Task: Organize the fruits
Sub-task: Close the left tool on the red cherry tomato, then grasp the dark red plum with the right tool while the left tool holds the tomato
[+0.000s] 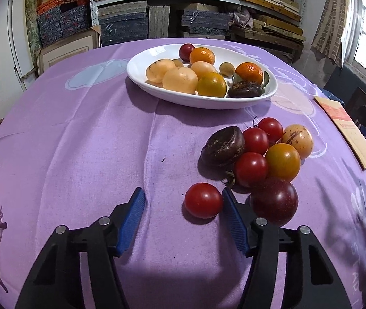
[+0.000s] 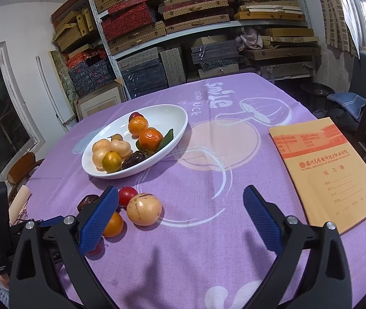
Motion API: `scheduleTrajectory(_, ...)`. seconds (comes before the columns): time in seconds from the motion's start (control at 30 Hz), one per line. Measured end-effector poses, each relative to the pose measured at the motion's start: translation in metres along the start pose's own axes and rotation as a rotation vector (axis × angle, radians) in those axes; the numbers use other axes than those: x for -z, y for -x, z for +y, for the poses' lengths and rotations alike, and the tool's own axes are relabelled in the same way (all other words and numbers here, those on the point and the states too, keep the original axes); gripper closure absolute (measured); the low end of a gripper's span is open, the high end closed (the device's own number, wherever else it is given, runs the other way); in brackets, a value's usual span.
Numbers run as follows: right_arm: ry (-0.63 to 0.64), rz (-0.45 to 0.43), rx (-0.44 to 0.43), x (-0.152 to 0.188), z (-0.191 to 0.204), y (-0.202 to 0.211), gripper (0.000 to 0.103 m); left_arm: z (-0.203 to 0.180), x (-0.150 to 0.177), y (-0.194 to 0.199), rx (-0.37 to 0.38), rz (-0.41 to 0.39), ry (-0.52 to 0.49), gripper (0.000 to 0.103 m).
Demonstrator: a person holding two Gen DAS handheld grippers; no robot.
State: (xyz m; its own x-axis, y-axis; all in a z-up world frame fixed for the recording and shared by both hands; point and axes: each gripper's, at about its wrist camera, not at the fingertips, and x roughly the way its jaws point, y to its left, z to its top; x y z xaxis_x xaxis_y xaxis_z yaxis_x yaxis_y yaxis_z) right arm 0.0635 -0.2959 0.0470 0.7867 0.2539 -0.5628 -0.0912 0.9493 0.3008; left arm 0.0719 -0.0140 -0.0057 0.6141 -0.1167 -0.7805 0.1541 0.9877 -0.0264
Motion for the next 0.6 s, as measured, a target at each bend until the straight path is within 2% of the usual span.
scheduleTrajectory(0.1,-0.004,-0.001,-0.001,0.0,0.0,0.0,0.008,0.0,0.0,0.001,0.004,-0.004,0.008,0.047)
scheduleTrajectory(0.2,-0.005,0.004,0.001,0.001,-0.001,-0.002,0.008,0.002,0.001,0.003,-0.001,-0.01,0.016,0.063)
scheduleTrajectory(0.33,-0.004,0.006,0.0,0.003,-0.001,-0.002,0.008,0.006,0.002,0.007,-0.012,-0.026,0.035,0.073)
scheduleTrajectory(0.6,0.002,0.014,-0.004,0.003,-0.001,-0.003,0.008,0.011,0.015,0.019,-0.008,-0.033,0.044,0.074)
